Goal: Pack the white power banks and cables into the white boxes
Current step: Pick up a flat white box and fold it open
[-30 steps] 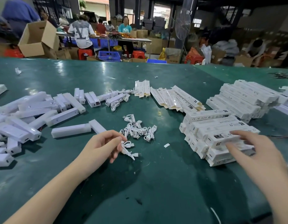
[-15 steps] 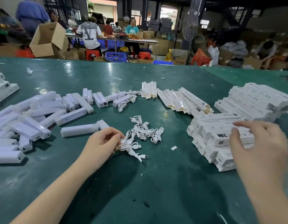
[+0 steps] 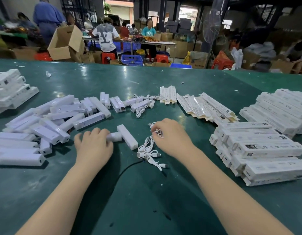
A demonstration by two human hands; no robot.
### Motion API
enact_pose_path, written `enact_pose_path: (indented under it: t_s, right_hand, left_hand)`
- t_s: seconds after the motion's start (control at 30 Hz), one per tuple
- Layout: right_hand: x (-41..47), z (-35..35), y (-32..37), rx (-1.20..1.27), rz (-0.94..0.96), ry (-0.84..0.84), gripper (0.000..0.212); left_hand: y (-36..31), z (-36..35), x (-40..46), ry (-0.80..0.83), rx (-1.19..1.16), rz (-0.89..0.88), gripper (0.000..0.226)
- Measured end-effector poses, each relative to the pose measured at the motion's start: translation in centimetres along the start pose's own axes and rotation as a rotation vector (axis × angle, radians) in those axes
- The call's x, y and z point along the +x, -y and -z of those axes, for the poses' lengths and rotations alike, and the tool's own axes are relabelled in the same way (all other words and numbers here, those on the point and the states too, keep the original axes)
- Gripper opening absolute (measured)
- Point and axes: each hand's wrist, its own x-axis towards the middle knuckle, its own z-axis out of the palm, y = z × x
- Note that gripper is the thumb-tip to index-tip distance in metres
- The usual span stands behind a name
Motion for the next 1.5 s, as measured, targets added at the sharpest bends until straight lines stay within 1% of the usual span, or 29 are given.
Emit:
enact_pose_path:
  t_s: [0.1,0.23,0.3,0.33,0.37,0.43,0.53,0.67,0.77,0.8,0.87,0.93,1.03,1.1,1.2,1.3,1.33,1.4,1.47,1.5]
  right_hand:
    - [2.1,-1.2,0.6,-0.051,0.008,0.029,0.032]
    - [6.1,-2.2,0.5,-0.137,-0.037,0.026,0.037]
    - [8.1,-2.5,-0.2,-0.185,-0.095,0.012,0.039]
    - [8.9,-2.6,-0.8,-0.215,-0.147,0.012,0.041]
    - [9.7,-2.5,-1.6,-0.243,-0.214,0.020,0.043]
    - [10.9,-2.1,-3.9,-0.255,-0.366,0.065,0.048]
    - [12.0,-1.0,-8.2,-0.253,-0.582,0.136,0.059]
    - [12.8,0.7,-13.0,-0.293,-0.748,0.105,0.092]
    - [13.6,0.9,-15.5,-0.197,-0.880,0.151,0.099]
    - [14.0,0.6,-16.0,-0.209,-0.888,0.187,0.100]
    - [14.5,0.2,-15.8,-0.270,-0.833,0.239,0.096]
    - [14.9,-0.3,-14.9,-0.313,-0.740,0.232,0.082]
    - [15.7,-1.4,-11.9,-0.317,-0.599,0.229,0.061]
    - [15.9,-2.2,-9.4,-0.322,-0.563,0.223,0.052]
    - [15.5,-3.0,-6.4,-0.331,-0.547,0.241,0.052]
    - [15.5,-2.8,-4.9,-0.358,-0.439,0.263,0.049]
    - [15.7,-2.5,-4.7,-0.347,-0.407,0.242,0.049]
    - [15.9,-1.8,-4.8,-0.289,-0.408,0.127,0.050]
    - [15.8,-1.0,-5.7,-0.334,-0.493,0.007,0.055]
    - [15.6,-0.8,-6.6,-0.371,-0.553,0.002,0.061]
  left_hand:
    - [-0.7,0.4,-0.3,0.000,-0.087,-0.017,0.027]
    - [-1.1,0.7,-0.8,-0.144,-0.250,0.001,0.022]
    - [-1.4,0.5,-1.0,-0.160,-0.301,-0.057,0.019]
    - [-1.6,0.2,-1.1,-0.147,-0.290,-0.107,0.020]
    - [-1.7,-0.2,-1.2,-0.131,-0.273,-0.150,0.025]
    - [-1.6,-0.6,-1.2,-0.120,-0.269,-0.182,0.033]
    - [-1.7,-1.0,-1.1,-0.113,-0.247,-0.163,0.031]
    - [-1.9,-1.2,-0.9,-0.102,-0.237,-0.127,0.031]
    - [-2.1,-1.3,-0.9,-0.094,-0.224,-0.125,0.033]
    - [-2.1,-1.3,-0.9,-0.090,-0.222,-0.124,0.033]
    - [-2.0,-1.3,-0.8,-0.083,-0.226,-0.120,0.034]
    - [-1.9,-1.3,-0.8,-0.075,-0.219,-0.117,0.036]
    - [-2.0,-1.3,-0.6,-0.068,-0.206,-0.111,0.037]
    - [-2.0,-1.3,-0.6,-0.064,-0.206,-0.108,0.036]
    - [-2.0,-1.2,-0.7,-0.066,-0.214,-0.107,0.034]
    - [-2.0,-1.1,-0.8,-0.068,-0.221,-0.111,0.033]
    - [-2.0,-1.1,-0.8,-0.072,-0.226,-0.112,0.033]
    - [-2.1,-1.1,-0.8,-0.076,-0.227,-0.111,0.032]
    - [-2.1,-1.1,-0.8,-0.076,-0.224,-0.110,0.033]
    - [-2.0,-1.2,-0.8,-0.074,-0.223,-0.111,0.033]
